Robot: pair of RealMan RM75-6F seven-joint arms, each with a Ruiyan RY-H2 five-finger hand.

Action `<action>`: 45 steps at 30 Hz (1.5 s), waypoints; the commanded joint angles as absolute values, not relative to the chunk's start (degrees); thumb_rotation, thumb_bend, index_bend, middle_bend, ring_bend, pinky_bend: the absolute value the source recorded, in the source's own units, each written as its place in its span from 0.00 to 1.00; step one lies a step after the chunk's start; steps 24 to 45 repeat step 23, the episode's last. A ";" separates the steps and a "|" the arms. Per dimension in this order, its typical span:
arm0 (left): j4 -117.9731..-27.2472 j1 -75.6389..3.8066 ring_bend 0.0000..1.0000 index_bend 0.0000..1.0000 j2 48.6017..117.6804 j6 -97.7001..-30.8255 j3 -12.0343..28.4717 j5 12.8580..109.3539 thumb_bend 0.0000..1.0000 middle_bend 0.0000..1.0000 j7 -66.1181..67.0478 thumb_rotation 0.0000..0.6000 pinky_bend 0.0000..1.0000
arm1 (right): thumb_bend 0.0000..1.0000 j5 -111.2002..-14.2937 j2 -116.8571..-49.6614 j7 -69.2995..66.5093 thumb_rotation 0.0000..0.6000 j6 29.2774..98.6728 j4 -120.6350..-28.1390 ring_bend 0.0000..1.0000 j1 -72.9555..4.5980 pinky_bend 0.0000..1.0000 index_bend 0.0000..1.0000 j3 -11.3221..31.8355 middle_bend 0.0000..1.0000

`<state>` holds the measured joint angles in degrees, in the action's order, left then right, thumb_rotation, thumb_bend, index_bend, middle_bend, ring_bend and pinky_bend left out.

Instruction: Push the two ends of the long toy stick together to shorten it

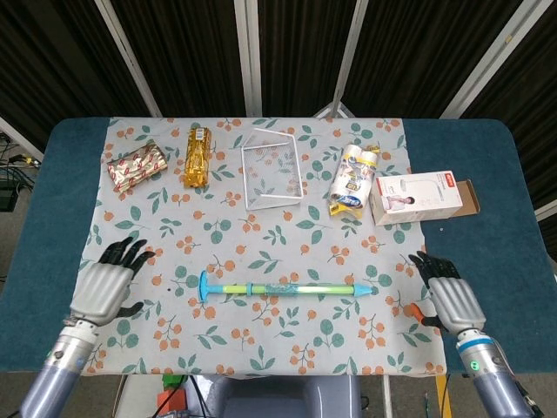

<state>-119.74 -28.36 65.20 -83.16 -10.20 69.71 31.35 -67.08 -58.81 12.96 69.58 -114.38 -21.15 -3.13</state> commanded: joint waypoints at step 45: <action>-97.41 -1.86 0.00 0.00 59.26 -101.65 -15.25 91.95 0.02 0.00 -1.34 1.00 0.00 | 0.38 -91.66 -59.87 -4.13 1.00 96.02 -95.46 0.00 0.27 0.00 0.00 -6.86 0.00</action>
